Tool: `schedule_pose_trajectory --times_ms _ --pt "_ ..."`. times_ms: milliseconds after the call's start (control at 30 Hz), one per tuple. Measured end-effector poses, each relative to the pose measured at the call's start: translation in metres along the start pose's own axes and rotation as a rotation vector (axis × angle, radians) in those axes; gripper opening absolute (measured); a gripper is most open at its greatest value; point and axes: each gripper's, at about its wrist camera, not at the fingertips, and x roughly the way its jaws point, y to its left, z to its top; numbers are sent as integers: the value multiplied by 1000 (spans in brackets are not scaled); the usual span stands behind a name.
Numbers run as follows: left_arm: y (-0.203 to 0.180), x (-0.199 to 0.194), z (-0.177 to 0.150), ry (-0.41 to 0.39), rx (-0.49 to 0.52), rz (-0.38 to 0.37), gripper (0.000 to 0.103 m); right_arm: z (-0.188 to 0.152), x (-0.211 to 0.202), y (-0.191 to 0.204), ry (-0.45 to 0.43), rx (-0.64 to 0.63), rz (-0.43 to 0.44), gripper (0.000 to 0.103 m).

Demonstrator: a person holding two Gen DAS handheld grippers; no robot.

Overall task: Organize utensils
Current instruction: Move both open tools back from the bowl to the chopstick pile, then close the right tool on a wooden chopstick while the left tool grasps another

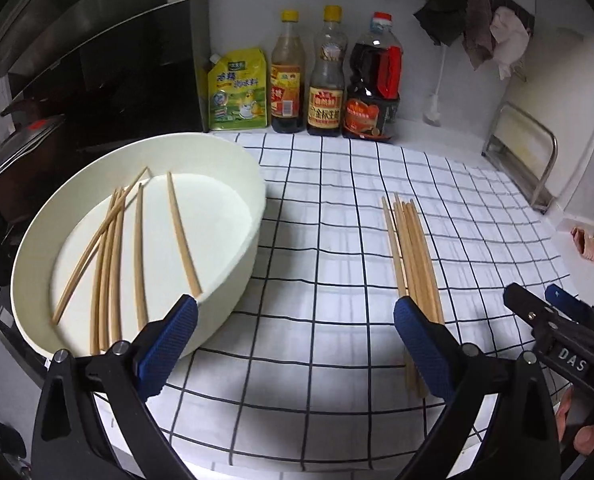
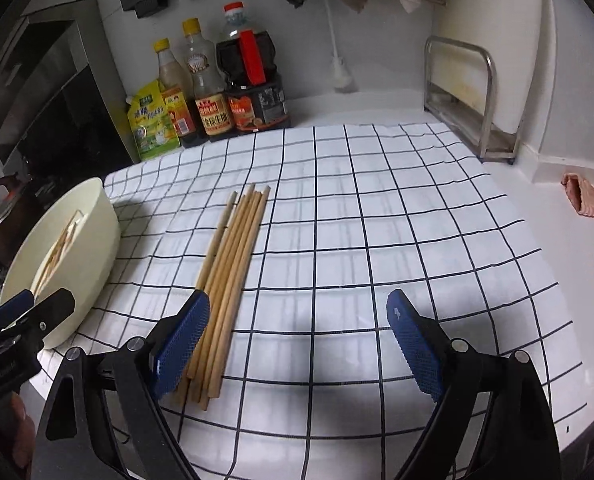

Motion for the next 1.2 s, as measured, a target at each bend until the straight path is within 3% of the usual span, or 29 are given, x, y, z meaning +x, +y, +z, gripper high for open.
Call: schedule_pose_trajectory --times_ms 333,667,1200 --pt "-17 6 2 -3 37 -18 97 8 47 14 104 -76 -27 86" --pt "-9 8 5 -4 3 -33 97 10 68 23 171 -123 -32 86" --pt "-23 20 2 37 -12 -65 97 7 71 12 174 -130 -64 86"
